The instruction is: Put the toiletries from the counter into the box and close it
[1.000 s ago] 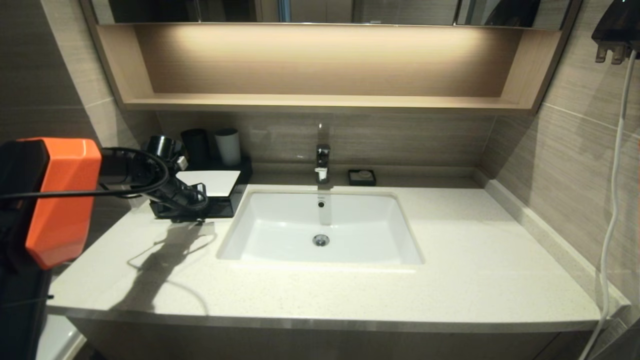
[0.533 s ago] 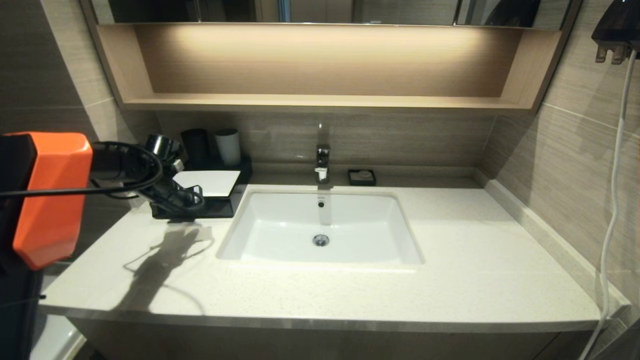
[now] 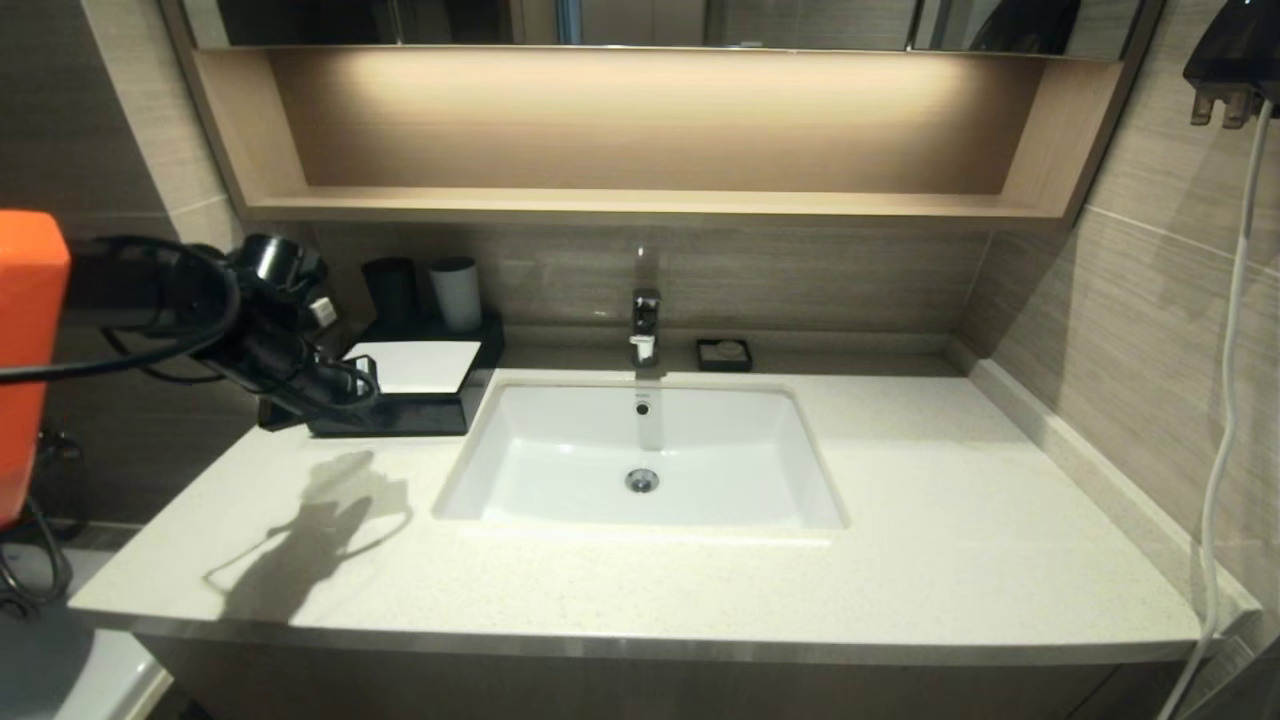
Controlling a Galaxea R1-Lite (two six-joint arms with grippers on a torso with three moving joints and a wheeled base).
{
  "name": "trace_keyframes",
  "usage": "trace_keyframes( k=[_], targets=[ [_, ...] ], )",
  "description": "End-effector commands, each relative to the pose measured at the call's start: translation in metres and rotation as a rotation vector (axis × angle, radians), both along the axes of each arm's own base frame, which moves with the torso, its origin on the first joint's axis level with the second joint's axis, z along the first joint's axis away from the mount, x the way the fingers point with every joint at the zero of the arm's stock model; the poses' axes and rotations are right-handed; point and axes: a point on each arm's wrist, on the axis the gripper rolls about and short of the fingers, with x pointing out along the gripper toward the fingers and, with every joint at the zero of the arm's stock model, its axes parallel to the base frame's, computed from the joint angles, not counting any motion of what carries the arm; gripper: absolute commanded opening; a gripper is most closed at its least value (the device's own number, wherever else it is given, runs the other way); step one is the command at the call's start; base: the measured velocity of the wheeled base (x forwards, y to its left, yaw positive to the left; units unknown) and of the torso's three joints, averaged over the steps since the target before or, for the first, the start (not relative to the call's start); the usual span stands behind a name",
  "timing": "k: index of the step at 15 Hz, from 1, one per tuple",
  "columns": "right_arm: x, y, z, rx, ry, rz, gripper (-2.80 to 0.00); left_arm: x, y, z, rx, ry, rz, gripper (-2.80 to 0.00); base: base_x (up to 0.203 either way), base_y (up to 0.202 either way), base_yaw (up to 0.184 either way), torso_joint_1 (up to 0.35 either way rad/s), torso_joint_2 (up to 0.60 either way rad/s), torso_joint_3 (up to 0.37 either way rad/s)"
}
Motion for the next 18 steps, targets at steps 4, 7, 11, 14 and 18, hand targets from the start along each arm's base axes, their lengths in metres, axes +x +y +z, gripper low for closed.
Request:
trace_keyframes(
  k=[4,7,11,14,18],
  targets=[
    [0.000,0.000,0.000,0.000,0.000,0.000,-2.80,-0.053,-0.002,0.055,0.012,-0.111,-0.005,-2.80,0.000,0.000,0.000,0.000,0.00,0.000],
    [0.000,0.000,0.000,0.000,0.000,0.000,-2.80,-0.084,-0.001,0.074,0.048,-0.157,-0.033,-2.80,0.000,0.000,0.000,0.000,0.00,0.000],
    [0.000,0.000,0.000,0.000,0.000,0.000,-2.80,-0.138,-0.003,0.090,0.141,-0.267,-0.122,-2.80,0.000,0.000,0.000,0.000,0.00,0.000],
    [0.000,0.000,0.000,0.000,0.000,0.000,-2.80,-0.171,-0.005,0.093,0.218,-0.409,-0.171,-2.80,0.000,0.000,0.000,0.000,0.00,0.000],
    [0.000,0.000,0.000,0.000,0.000,0.000,-2.80,-0.213,-0.008,0.093,0.266,-0.525,-0.184,-2.80,0.000,0.000,0.000,0.000,0.00,0.000]
  ],
)
